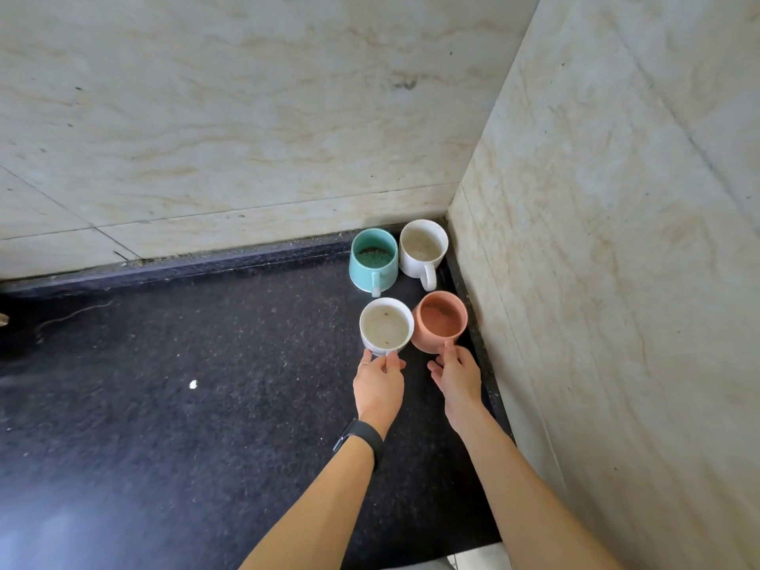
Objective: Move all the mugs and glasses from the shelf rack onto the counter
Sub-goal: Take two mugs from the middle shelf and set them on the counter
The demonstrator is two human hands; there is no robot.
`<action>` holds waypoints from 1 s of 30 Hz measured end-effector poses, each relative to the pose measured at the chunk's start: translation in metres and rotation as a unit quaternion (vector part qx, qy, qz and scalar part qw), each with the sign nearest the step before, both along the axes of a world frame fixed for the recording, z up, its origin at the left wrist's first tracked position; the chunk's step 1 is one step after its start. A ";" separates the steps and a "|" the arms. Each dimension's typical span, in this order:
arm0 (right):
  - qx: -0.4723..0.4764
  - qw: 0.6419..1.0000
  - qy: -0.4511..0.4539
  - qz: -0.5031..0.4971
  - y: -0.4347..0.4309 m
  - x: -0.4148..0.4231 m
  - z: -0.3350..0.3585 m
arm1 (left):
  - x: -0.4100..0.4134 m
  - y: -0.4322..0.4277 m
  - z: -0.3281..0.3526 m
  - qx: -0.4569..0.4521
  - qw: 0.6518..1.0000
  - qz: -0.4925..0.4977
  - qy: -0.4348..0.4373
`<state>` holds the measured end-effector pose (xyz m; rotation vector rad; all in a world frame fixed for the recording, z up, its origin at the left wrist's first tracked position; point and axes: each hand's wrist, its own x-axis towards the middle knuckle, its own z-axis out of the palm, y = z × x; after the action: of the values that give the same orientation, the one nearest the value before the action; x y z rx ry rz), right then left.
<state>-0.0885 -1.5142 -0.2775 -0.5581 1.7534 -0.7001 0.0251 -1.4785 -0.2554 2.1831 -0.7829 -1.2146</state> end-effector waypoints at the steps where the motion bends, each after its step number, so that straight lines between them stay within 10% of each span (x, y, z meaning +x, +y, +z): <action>1: -0.002 1.000 -0.006 -0.007 -0.001 0.001 0.000 | 0.001 0.000 0.000 0.000 1.000 -0.009 -0.003; 20: 0.031 0.998 -0.021 0.047 -0.013 -0.011 0.020 | 0.031 -0.014 0.003 0.041 0.989 -0.140 -0.014; 30: -0.097 0.904 0.211 0.358 0.038 0.007 0.101 | 0.088 0.056 0.061 0.043 0.976 -0.177 -0.117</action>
<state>-0.0815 -1.4767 -0.1770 -1.4869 1.6846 -0.2292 0.1128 -1.4224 -0.1941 2.3548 -1.2830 -1.1829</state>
